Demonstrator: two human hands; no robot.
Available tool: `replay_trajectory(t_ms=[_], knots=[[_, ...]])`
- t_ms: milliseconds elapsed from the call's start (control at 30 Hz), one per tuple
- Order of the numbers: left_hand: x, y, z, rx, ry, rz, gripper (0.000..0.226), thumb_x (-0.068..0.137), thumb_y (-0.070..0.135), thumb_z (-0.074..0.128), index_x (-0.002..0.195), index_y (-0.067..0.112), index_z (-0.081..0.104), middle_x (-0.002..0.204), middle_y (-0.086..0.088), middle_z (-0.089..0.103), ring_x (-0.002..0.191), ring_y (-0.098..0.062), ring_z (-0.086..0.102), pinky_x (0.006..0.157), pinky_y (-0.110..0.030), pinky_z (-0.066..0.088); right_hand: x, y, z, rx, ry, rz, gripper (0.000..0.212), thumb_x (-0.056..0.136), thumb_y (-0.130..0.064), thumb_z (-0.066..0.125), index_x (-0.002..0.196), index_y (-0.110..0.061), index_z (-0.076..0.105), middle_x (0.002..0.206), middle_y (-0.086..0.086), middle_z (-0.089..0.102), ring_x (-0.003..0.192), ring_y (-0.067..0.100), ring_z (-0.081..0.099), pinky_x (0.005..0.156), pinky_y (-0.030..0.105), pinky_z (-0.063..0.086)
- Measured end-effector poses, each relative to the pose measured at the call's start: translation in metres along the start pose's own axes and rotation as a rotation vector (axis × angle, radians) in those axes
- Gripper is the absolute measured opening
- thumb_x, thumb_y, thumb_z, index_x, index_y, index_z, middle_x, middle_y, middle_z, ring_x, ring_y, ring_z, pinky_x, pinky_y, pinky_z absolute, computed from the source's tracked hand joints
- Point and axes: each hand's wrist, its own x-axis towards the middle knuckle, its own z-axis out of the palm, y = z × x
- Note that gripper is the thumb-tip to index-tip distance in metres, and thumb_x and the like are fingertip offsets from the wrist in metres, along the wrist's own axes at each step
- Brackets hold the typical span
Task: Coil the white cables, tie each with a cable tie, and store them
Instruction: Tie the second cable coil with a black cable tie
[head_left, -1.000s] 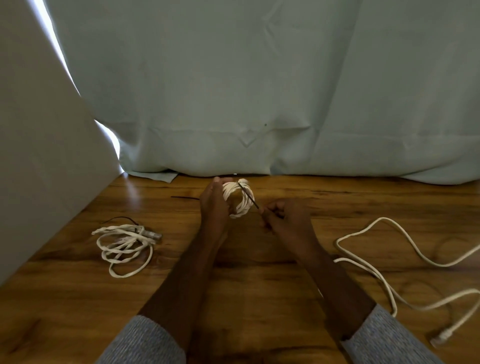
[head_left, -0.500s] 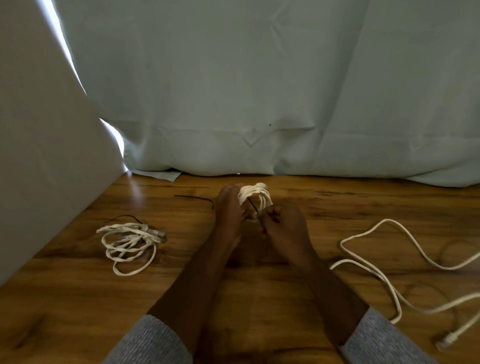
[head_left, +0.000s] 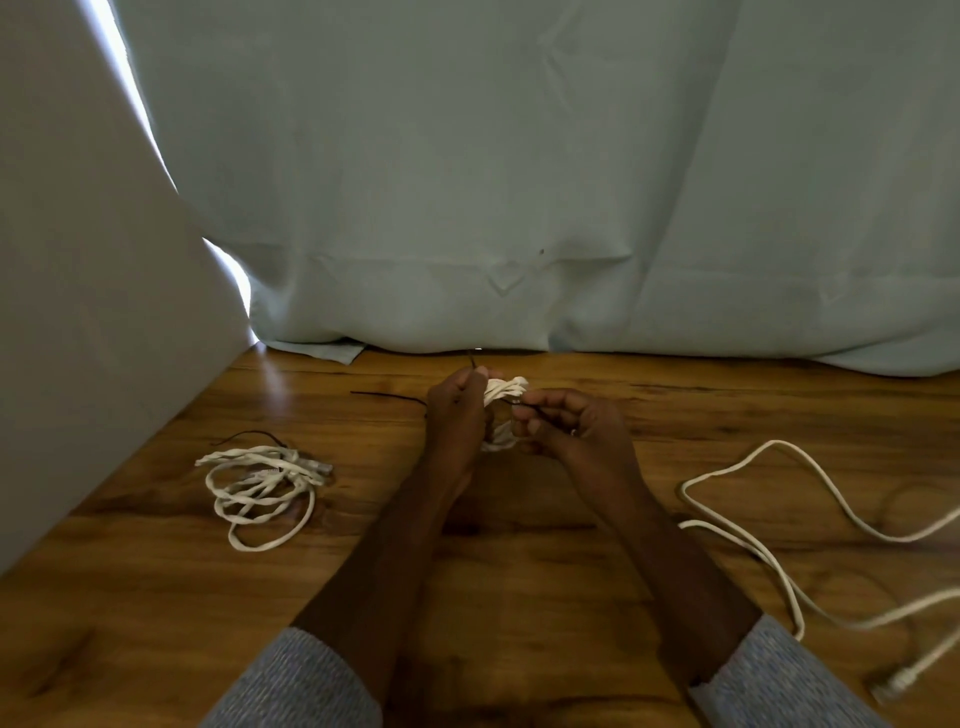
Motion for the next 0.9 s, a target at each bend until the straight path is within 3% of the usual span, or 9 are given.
replay_trajectory(t_ms=[167, 267, 400, 633, 733, 800, 900], knots=[[-0.001, 0.002, 0.001, -0.019, -0.027, -0.005, 0.025, 0.099, 0.015, 0.051, 0.101, 0.010, 0.076, 0.082, -0.007, 0.075, 0.062, -0.007, 0.066, 0.051, -0.019, 0.046, 0.003, 0.004, -0.005, -0.092, 0.019, -0.139, 0.023, 0.093, -0.005, 0.067, 0.107, -0.022, 0.075, 0.093, -0.001, 0.079, 0.084, 0.016, 0.075, 0.075, 0.032, 0.061], [-0.001, 0.004, 0.001, -0.047, -0.035, -0.003, 0.024, 0.098, 0.015, 0.053, 0.099, 0.015, 0.077, 0.085, -0.008, 0.077, 0.075, -0.019, 0.072, 0.063, -0.030, 0.057, 0.004, 0.003, -0.011, -0.186, 0.066, -0.276, 0.023, 0.088, -0.004, 0.073, 0.105, -0.019, 0.077, 0.088, -0.006, 0.077, 0.075, 0.009, 0.071, 0.070, 0.024, 0.057], [-0.001, 0.005, -0.001, -0.061, -0.025, 0.000, 0.024, 0.098, 0.013, 0.053, 0.094, 0.018, 0.076, 0.082, -0.007, 0.077, 0.076, -0.021, 0.073, 0.066, -0.033, 0.058, 0.005, -0.001, -0.013, -0.088, 0.076, -0.242, 0.035, 0.083, 0.005, 0.074, 0.095, -0.028, 0.075, 0.084, -0.017, 0.076, 0.074, 0.003, 0.072, 0.067, 0.019, 0.056], [0.000, 0.002, 0.001, 0.031, -0.055, 0.070, 0.023, 0.098, 0.018, 0.055, 0.097, 0.020, 0.077, 0.081, -0.004, 0.076, 0.075, -0.018, 0.072, 0.064, -0.032, 0.056, 0.008, -0.001, -0.015, 0.019, 0.112, -0.241, 0.029, 0.080, 0.009, 0.075, 0.089, -0.019, 0.072, 0.079, -0.007, 0.076, 0.070, 0.010, 0.072, 0.065, 0.023, 0.058], [0.000, 0.003, 0.001, 0.205, -0.139, 0.250, 0.025, 0.096, 0.026, 0.054, 0.101, 0.020, 0.077, 0.083, -0.001, 0.076, 0.077, -0.017, 0.071, 0.068, -0.034, 0.055, 0.009, 0.002, -0.017, 0.015, 0.122, -0.259, 0.026, 0.081, 0.006, 0.076, 0.090, -0.018, 0.074, 0.081, -0.002, 0.077, 0.071, 0.015, 0.072, 0.068, 0.030, 0.060], [-0.002, 0.005, 0.003, 0.322, -0.204, 0.355, 0.027, 0.094, 0.029, 0.054, 0.101, 0.017, 0.077, 0.083, 0.006, 0.074, 0.075, -0.008, 0.069, 0.065, -0.029, 0.052, 0.011, 0.004, -0.018, -0.014, 0.134, -0.292, 0.024, 0.081, 0.003, 0.078, 0.092, -0.019, 0.076, 0.087, 0.000, 0.077, 0.080, 0.018, 0.073, 0.074, 0.037, 0.060], [-0.016, 0.012, 0.005, 0.298, -0.407, 0.358, 0.017, 0.100, 0.022, 0.058, 0.103, 0.022, 0.075, 0.081, 0.021, 0.071, 0.078, 0.007, 0.066, 0.065, -0.018, 0.050, 0.013, 0.004, -0.021, -0.036, 0.135, -0.326, 0.020, 0.079, 0.000, 0.080, 0.095, -0.012, 0.078, 0.100, 0.001, 0.076, 0.097, 0.013, 0.071, 0.080, 0.027, 0.057]])
